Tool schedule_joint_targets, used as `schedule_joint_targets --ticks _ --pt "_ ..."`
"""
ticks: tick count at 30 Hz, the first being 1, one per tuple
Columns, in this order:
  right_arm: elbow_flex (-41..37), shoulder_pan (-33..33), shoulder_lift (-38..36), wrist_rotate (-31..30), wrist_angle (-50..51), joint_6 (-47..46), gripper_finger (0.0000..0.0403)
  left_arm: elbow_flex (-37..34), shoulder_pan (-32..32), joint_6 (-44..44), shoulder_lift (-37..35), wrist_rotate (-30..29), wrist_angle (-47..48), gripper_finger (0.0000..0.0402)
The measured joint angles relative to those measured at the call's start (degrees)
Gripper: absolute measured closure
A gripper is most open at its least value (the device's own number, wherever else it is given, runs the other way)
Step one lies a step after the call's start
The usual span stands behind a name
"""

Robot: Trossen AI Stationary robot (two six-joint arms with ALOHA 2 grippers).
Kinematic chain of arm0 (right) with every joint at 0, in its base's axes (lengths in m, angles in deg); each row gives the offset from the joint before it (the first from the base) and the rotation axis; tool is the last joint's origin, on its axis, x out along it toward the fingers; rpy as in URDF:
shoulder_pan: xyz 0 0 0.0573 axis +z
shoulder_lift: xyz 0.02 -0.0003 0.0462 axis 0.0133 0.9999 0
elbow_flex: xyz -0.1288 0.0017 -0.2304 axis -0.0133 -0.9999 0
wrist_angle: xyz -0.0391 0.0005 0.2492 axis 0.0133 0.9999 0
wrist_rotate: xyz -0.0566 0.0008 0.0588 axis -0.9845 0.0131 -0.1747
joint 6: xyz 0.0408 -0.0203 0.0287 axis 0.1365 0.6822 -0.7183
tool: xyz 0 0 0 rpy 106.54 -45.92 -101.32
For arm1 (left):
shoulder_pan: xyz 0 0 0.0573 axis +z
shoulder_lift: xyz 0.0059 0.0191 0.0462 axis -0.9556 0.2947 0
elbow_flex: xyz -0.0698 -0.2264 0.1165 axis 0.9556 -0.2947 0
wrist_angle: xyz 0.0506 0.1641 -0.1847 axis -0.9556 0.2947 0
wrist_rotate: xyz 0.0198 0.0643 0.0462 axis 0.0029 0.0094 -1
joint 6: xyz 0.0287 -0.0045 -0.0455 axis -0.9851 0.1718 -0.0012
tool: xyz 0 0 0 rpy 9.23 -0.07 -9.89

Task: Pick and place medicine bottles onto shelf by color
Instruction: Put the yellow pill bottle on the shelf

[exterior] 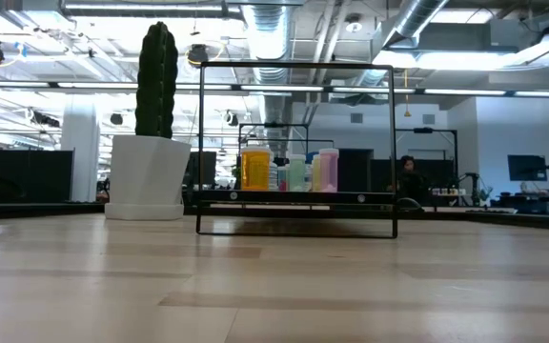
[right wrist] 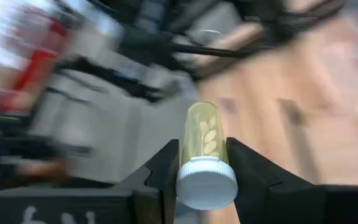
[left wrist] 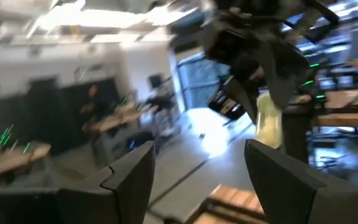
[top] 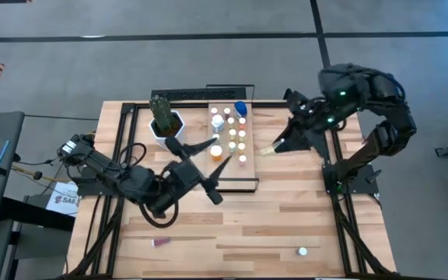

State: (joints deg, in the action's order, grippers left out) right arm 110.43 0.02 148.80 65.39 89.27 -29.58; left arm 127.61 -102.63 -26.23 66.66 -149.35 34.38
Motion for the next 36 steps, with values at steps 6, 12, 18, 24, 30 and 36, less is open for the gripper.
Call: schedule_joint_targets --ticks 6,12,18,24,30,36 --pt "0.0 -2.1 1.1 -15.7 13.8 12.8 0.0263 0.0 -3.6 7.9 0.0 -14.9 0.1 0.0164" --pt "-1.5 -2.4 3.9 -21.9 15.7 20.7 0.0274 0.0 -6.6 14.3 -0.1 -23.0 0.1 0.0164" --pt "-1.6 -3.7 9.3 -22.4 15.0 25.5 0.0264 0.0 -8.0 18.0 -2.2 -23.4 -1.1 0.0164" --pt "-1.6 -4.6 16.3 -22.8 14.9 25.5 0.0264 0.0 -8.1 16.1 -5.8 -23.4 -1.0 0.0164" --pt "-1.6 -4.6 24.3 -25.1 14.6 24.3 0.0269 0.0 -8.6 10.6 -9.1 -23.5 -1.0 0.0164" --pt "-1.6 -5.3 31.0 -25.4 12.8 21.6 0.0266 0.0 -8.9 4.3 -11.8 -23.5 -0.6 0.0164"
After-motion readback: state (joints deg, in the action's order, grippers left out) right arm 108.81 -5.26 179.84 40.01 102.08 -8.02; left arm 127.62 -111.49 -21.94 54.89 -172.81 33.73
